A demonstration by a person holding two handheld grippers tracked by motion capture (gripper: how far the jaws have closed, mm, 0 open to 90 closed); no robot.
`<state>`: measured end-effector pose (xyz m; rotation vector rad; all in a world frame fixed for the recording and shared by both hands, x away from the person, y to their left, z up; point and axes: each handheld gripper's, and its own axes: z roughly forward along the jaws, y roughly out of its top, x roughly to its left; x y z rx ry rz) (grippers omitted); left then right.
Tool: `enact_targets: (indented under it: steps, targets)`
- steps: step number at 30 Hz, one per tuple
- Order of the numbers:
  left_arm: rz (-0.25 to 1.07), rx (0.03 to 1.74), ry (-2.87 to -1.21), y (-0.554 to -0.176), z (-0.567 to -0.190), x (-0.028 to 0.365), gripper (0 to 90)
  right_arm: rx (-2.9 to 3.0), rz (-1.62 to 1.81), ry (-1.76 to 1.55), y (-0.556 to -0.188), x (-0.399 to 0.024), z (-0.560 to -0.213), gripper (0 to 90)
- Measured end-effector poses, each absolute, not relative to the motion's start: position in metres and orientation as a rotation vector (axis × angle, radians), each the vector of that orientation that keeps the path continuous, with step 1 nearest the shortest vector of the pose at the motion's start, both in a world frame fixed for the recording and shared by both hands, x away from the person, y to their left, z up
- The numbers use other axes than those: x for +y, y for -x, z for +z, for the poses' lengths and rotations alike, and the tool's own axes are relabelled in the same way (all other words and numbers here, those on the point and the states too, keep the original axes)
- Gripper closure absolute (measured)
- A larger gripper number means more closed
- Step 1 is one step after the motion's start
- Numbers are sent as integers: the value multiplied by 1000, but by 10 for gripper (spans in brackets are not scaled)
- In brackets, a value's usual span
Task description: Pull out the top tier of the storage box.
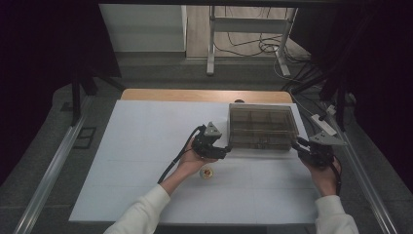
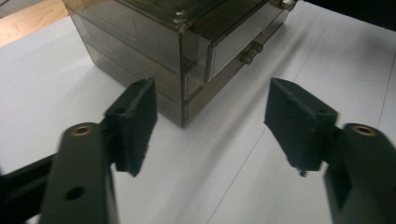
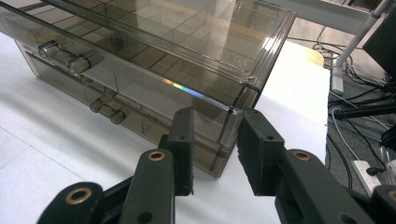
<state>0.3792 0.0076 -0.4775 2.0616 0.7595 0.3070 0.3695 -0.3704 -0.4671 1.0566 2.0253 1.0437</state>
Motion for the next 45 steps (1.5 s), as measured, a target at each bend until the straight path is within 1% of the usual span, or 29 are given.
enact_targets:
  steps: [3,8,15,18,25,28,30,34,45]
  targets:
    - [302,754,-2053,-379,-477,7,428,2026,1047,-1056,-370,-371,-467,664]
    - [308,759,-2051,-380,-476,4,500,2026,1048,-1057,-370,-371,-467,664]
    - [310,754,-2055,-384,-478,-2,540,2027,1049,-1059,-370,-371,-467,664]
    - [307,756,-2055,-386,-479,-3,579,2028,1050,-1059,-370,-371,-467,665]
    - [314,746,-2057,-387,-479,-6,746,2029,1051,-1059,-370,-372,-467,672]
    - [323,752,-2056,-388,-479,-6,805,2029,1049,-1058,-370,-372,-467,673]
    - [336,747,-2062,-387,-479,-7,828,2029,1050,-1060,-369,-372,-467,673]
    - [350,734,-2075,-385,-478,-8,843,2028,1051,-1065,-369,-373,-467,673]
    - [343,726,-2087,-383,-477,-8,844,2037,1062,-1066,-367,-375,-467,683]
